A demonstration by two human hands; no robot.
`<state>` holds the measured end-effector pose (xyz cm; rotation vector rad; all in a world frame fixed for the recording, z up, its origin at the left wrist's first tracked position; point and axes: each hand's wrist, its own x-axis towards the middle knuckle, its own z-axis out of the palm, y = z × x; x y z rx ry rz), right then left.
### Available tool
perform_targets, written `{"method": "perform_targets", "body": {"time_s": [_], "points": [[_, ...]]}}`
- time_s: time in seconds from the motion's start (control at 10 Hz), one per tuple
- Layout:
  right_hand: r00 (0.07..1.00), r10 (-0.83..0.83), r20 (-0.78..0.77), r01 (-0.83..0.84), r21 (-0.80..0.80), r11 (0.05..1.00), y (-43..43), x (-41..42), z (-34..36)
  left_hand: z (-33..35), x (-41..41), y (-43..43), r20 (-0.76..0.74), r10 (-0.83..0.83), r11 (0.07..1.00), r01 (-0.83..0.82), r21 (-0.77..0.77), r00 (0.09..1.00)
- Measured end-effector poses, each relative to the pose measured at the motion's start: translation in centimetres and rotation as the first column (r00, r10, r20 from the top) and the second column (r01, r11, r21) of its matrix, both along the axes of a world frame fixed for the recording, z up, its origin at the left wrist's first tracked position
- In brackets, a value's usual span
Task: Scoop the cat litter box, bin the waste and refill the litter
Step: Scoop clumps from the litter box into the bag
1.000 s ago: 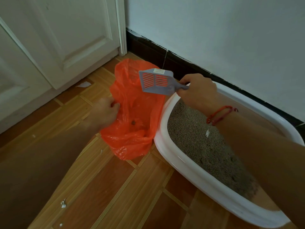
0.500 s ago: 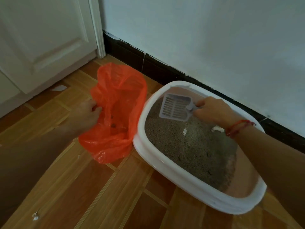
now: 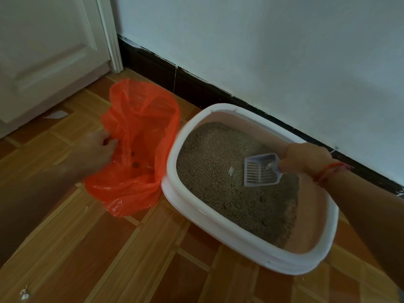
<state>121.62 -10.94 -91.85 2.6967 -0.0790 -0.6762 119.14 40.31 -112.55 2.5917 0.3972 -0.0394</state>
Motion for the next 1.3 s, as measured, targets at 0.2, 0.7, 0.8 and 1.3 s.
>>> {"method": "perform_targets", "body": {"time_s": [0.2, 0.7, 0.8, 1.3], "points": [[0.998, -0.051, -0.024, 0.054, 0.128, 0.99, 0.3, -1.1, -3.1, 2.8, -1.0, -1.4, -0.003, -0.007, 1.0, 0.007, 0.0, 1.0], [0.947, -0.312, -0.082, 0.294, 0.613, 0.734, 2.1, -3.2, -8.2, 10.0, -4.3, -6.2, -0.011, 0.009, 0.994, -0.011, -0.107, 1.0], [0.95, -0.305, -0.067, 0.272, 0.658, 0.702, 2.3, -3.6, -7.9, 11.3, -4.8, -7.1, -0.017, 0.026, 0.991, -0.028, -0.132, 1.0], [0.925, -0.379, -0.02, 0.239, 0.806, 0.541, 2.6, -3.0, -4.9, 14.2, -5.8, -8.1, -0.082, 0.072, 0.982, -0.085, -0.169, 0.994]]}}
